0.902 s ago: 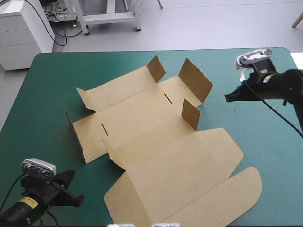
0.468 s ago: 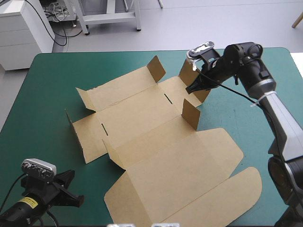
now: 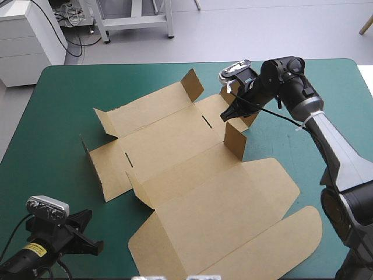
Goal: Fold the box
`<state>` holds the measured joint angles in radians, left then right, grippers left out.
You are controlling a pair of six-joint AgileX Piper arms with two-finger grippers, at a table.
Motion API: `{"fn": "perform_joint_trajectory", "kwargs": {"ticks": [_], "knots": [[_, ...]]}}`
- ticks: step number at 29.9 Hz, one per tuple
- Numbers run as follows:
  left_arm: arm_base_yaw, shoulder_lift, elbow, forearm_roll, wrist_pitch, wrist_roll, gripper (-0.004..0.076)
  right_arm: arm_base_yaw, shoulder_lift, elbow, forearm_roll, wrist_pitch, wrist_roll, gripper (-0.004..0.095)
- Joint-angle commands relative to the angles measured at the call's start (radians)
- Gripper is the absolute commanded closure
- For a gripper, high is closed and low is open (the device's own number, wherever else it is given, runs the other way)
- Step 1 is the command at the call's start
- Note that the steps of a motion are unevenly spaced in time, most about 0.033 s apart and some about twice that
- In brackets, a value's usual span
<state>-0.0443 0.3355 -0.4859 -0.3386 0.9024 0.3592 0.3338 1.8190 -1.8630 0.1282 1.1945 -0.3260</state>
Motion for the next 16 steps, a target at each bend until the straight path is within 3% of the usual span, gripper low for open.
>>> {"fn": "perform_joint_trajectory", "kwargs": {"ticks": [1,3,7,16], "knots": [[-0.006,0.015,-0.022,-0.024,-0.054,-0.007,0.0731,-0.001,-0.049,-0.024,-0.002,-0.027,0.010,0.0640],[-0.006,0.015,-0.022,-0.024,-0.054,-0.007,0.0731,-0.001,-0.049,-0.024,0.000,-0.027,0.010,0.0497],[-0.006,0.015,-0.022,-0.024,-0.054,-0.007,0.0731,-0.001,-0.045,-0.024,0.000,-0.027,0.010,0.0322],[-0.006,0.015,-0.022,-0.024,-0.054,-0.007,0.0731,-0.001,0.016,-0.015,0.008,-0.027,0.082,0.0303]]}}
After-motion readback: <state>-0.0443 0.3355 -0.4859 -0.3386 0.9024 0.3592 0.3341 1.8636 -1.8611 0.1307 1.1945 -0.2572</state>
